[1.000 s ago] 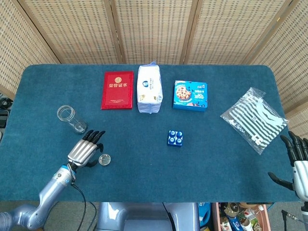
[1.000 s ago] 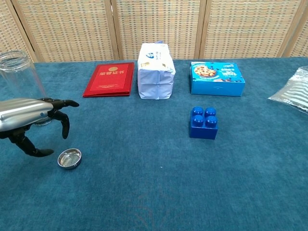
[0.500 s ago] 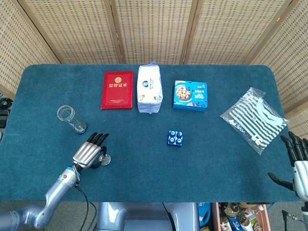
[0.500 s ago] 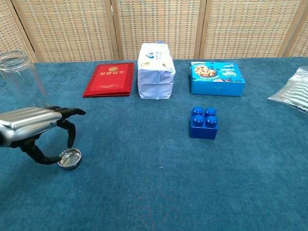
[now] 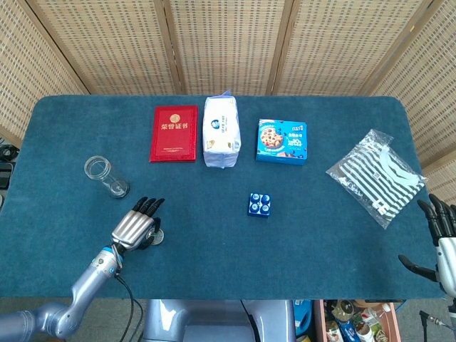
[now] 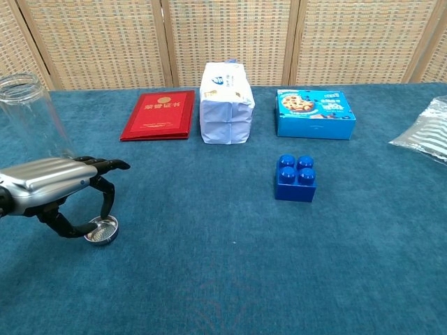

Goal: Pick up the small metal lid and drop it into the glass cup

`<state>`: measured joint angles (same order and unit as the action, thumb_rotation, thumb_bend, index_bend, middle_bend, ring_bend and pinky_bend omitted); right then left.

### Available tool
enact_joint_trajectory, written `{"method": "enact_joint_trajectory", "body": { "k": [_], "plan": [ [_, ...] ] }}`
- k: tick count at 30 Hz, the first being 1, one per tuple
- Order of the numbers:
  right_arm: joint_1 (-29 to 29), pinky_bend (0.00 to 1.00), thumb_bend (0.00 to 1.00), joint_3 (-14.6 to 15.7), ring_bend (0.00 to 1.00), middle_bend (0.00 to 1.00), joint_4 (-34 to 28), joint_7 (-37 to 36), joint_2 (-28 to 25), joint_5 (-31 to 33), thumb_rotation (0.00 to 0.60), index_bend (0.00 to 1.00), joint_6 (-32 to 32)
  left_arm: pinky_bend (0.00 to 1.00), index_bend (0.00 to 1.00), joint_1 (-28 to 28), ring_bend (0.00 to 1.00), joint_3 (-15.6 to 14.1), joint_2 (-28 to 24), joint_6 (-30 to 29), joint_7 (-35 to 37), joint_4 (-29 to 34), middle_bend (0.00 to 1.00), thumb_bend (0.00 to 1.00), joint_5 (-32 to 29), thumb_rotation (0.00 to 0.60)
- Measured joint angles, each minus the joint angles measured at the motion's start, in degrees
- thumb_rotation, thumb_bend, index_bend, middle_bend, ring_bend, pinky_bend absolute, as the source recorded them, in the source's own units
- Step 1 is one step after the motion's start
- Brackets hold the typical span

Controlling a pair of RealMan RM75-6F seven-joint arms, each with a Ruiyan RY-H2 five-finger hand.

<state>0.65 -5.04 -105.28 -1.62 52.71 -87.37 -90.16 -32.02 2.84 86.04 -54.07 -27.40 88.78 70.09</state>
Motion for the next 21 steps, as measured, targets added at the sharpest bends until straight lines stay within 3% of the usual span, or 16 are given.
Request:
{"method": "enact_joint_trajectory", "body": {
  "k": [21],
  "plan": [
    [-0.1, 0.00, 0.00, 0.0, 0.00, 0.00, 0.0, -1.3, -0.5, 0.0, 0.600, 0.03, -0.2, 0.00, 0.57, -1.2, 0.00, -0.7, 1.0, -1.2, -1.8, 0.0, 0.00, 0.46, -1.8, 0.600]
  ]
}}
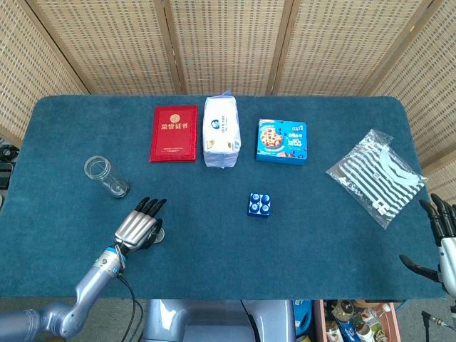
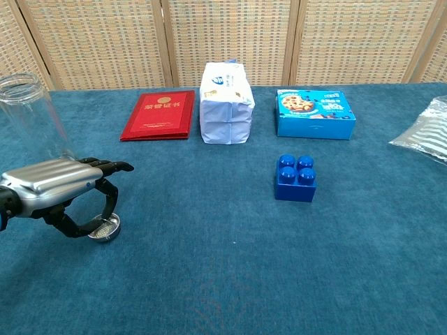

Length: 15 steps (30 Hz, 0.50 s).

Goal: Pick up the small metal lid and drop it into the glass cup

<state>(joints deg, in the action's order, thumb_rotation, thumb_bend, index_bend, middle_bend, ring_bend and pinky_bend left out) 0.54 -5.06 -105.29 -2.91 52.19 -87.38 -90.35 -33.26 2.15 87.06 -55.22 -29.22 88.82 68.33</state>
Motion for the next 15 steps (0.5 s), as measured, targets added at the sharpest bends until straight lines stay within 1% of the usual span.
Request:
{"method": "enact_joint_trajectory", "body": {
  "k": [4, 9, 13, 15],
  "plan": [
    [0.0, 0.00, 0.00, 0.1, 0.00, 0.00, 0.1, -0.1, 0.0, 0.0, 0.600, 0.03, 0.1, 0.00, 0.58, 0.0, 0.00, 0.2, -0.6, -0.9, 0.8, 1.2, 0.00, 0.46, 1.1, 0.600],
    [0.0, 0.00, 0.00, 0.1, 0.00, 0.00, 0.0, 0.1, 0.0, -0.1, 0.600, 0.03, 0.2, 0.00, 0.58, -0.5, 0.00, 1.5, -3.2, -2.7, 1.7, 5.7, 0.00, 0.46, 3.6, 0.600],
    [0.1, 0.00, 0.00, 0.2, 0.00, 0.00, 0.0, 0.3, 0.2, -0.2, 0.600, 0.03, 0.1, 0.00, 0.58, -1.6, 0.00, 3.7, -6.0, -3.9, 1.3, 10.5, 0.00, 0.46, 4.6, 0.600],
    [0.1, 0.00, 0.00, 0.2, 0.00, 0.00, 0.1, 0.5, 0.3, -0.1, 0.600, 0.03, 0.2, 0.00, 0.58, -2.2, 0.00, 5.4, -8.3, -4.5, 0.5, 13.8, 0.00, 0.46, 4.5, 0.600]
  ]
}}
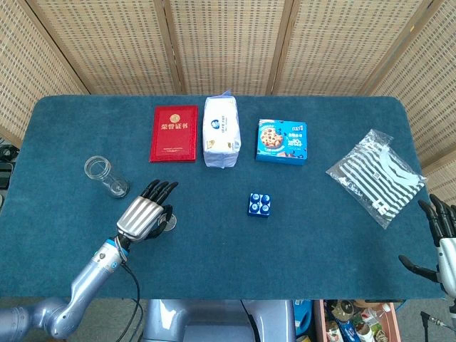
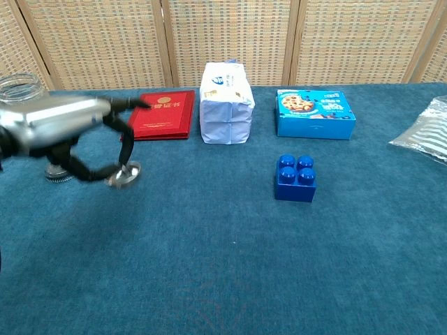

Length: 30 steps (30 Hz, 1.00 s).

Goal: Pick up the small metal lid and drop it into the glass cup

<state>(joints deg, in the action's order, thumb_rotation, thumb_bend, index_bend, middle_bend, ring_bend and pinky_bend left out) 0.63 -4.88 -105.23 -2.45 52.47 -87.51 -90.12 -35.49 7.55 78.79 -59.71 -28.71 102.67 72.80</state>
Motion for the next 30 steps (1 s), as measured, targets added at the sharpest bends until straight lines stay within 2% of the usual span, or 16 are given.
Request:
{"method": "enact_joint_trajectory", "body": {
  "k": [5, 9, 13, 16, 19, 30],
  "plan": [
    [0.1, 0.00, 0.00, -0.1, 0.00, 0.00, 0.0, 0.4, 0.2, 0.2, 0.600, 0.03, 0.1, 0.00, 0.58, -1.7, 0.00, 5.0, -7.4, -1.4, -3.2, 7.4, 0.00, 0.46, -2.9, 0.600],
    [0.2, 0.00, 0.00, -0.1, 0.00, 0.00, 0.0, 0.6, 0.4, 0.3, 0.600, 0.03, 0.3, 0.00, 0.58, -3.0, 0.00, 8.5, -13.1, -2.1, -5.4, 10.8, 0.00, 0.46, -8.2, 0.600],
    [0.3, 0.00, 0.00, -0.1, 0.00, 0.00, -0.2, 0.8, 0.4, 0.2, 0.600, 0.03, 0.3, 0.00, 0.58, -3.7, 0.00, 10.6, -18.0, -2.7, -6.6, 12.1, 0.00, 0.47, -13.9, 0.600],
    [0.2, 0.00, 0.00, 0.0, 0.00, 0.00, -0.1, 0.8, 0.4, 0.2, 0.600, 0.03, 0.4, 0.00, 0.58, -3.5, 0.00, 10.8, -20.3, -2.6, -5.8, 11.3, 0.00, 0.47, -17.1, 0.600],
    [0.2, 0.00, 0.00, 0.1, 0.00, 0.00, -0.2, 0.9, 0.4, 0.1, 0.600, 0.03, 0.4, 0.00, 0.58, -3.0, 0.00, 10.3, -20.9, -2.0, -3.2, 8.9, 0.00, 0.47, -17.8, 0.600],
    [0.3, 0.00, 0.00, -0.1, 0.00, 0.00, -0.2, 1.3, 0.6, 1.0, 0.600, 0.03, 0.7, 0.00, 0.58, -2.2, 0.00, 7.8, -19.4, 1.9, 6.2, -3.0, 0.00, 0.47, -19.4, 0.600]
  ]
}}
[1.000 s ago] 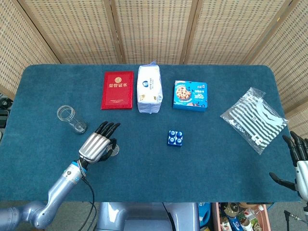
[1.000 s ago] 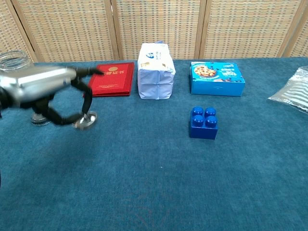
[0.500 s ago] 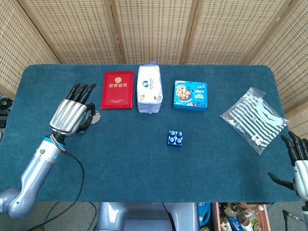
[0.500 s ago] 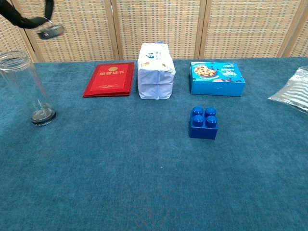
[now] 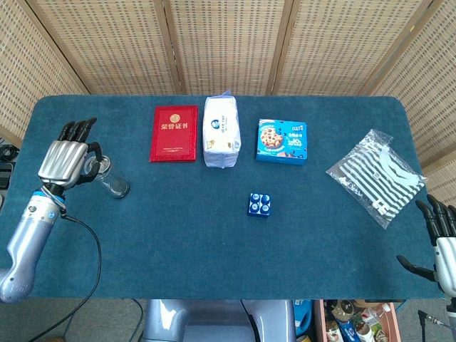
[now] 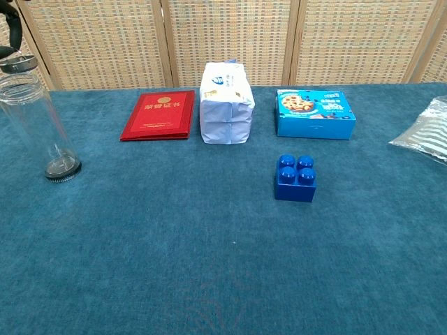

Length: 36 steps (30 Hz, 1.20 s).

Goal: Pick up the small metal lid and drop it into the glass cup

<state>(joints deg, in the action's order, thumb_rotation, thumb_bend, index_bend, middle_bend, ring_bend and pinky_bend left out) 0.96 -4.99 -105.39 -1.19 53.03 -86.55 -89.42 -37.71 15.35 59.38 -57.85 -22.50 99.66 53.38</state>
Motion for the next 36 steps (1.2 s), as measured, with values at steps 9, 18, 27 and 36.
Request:
{"method": "enact_joint_trajectory", "body": {
  "k": [9, 18, 27, 36],
  "plan": [
    [0.1, 0.00, 0.00, 0.0, 0.00, 0.00, 0.1, 0.1, 0.1, 0.3, 0.600, 0.03, 0.3, 0.00, 0.58, 0.0, 0.00, -1.2, 0.4, 1.0, 2.1, -3.2, 0.00, 0.47, -1.0, 0.600],
    [0.1, 0.00, 0.00, 0.0, 0.00, 0.00, 0.1, 0.2, 0.2, 0.2, 0.600, 0.03, 0.3, 0.00, 0.58, -1.1, 0.00, -1.6, 1.4, 0.6, 0.7, -4.3, 0.00, 0.47, -3.1, 0.600],
    [0.1, 0.00, 0.00, 0.0, 0.00, 0.00, 0.1, 0.1, 0.2, 0.3, 0.600, 0.03, 0.2, 0.00, 0.58, -1.8, 0.00, -2.1, 2.0, 0.5, -0.3, -4.5, 0.00, 0.47, -3.9, 0.600],
    [0.0, 0.00, 0.00, 0.0, 0.00, 0.00, 0.2, 0.1, 0.2, 0.3, 0.600, 0.03, 0.1, 0.00, 0.03, -1.9, 0.00, -2.7, 2.2, 0.8, -0.4, -4.9, 0.00, 0.47, -4.9, 0.600]
  ]
}}
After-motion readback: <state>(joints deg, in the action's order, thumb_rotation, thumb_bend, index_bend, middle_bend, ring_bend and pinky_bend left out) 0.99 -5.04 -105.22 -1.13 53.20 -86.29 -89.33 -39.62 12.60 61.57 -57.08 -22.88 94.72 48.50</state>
